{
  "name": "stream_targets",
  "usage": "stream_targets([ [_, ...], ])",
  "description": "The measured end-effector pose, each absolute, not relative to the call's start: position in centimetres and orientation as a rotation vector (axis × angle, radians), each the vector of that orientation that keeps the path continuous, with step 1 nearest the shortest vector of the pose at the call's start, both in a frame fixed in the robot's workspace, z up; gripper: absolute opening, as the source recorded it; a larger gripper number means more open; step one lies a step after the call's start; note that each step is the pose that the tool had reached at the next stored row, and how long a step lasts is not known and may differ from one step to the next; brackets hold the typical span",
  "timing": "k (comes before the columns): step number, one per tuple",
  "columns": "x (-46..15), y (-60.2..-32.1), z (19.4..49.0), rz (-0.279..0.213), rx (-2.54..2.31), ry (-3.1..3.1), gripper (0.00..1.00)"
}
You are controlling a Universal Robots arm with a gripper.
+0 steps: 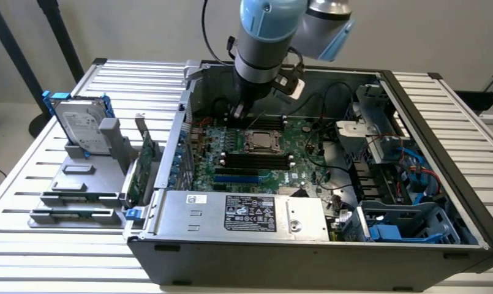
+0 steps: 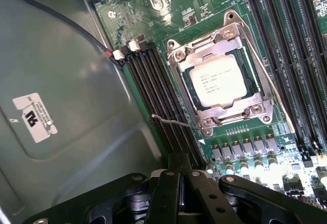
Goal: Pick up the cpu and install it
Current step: 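Install the first cpu locking lever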
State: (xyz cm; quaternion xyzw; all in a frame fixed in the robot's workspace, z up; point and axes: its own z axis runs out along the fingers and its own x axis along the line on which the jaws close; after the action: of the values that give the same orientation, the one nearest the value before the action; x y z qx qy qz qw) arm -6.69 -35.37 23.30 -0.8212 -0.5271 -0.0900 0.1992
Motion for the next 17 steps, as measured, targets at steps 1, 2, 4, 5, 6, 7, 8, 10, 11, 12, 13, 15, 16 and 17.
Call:
stream_targets([
  [1,-6.7,-35.4,23.1,-0.252,-2.298,-1.473,0.11],
  [2,-6.7,-35.5,22.9,-0.253,-2.3,-1.47,0.11],
  [4,-6.7,-35.6,22.6,-0.255,-2.305,-1.465,0.11],
  [5,-6.7,-35.6,22.4,-0.255,-2.307,-1.462,0.11],
  [6,-6.7,-35.6,22.2,-0.256,-2.309,-1.46,0.11],
  [7,-6.7,-35.6,22.0,-0.256,-2.312,-1.458,0.11],
  [8,-6.7,-35.6,21.8,-0.255,-2.314,-1.457,0.11],
  [10,-6.7,-35.6,21.5,-0.253,-2.318,-1.457,0.11],
  [11,-6.7,-35.6,21.3,-0.252,-2.319,-1.458,0.11],
  [12,-6.7,-35.6,21.2,-0.251,-2.321,-1.459,0.11],
  [13,-6.7,-35.6,21.0,-0.249,-2.323,-1.46,0.11],
  [15,-6.7,-35.6,20.7,-0.247,-2.326,-1.462,0.11],
  [16,-6.7,-35.5,20.6,-0.246,-2.327,-1.462,0.11],
  [17,-6.7,-35.5,20.5,-0.245,-2.328,-1.463,0.11],
])
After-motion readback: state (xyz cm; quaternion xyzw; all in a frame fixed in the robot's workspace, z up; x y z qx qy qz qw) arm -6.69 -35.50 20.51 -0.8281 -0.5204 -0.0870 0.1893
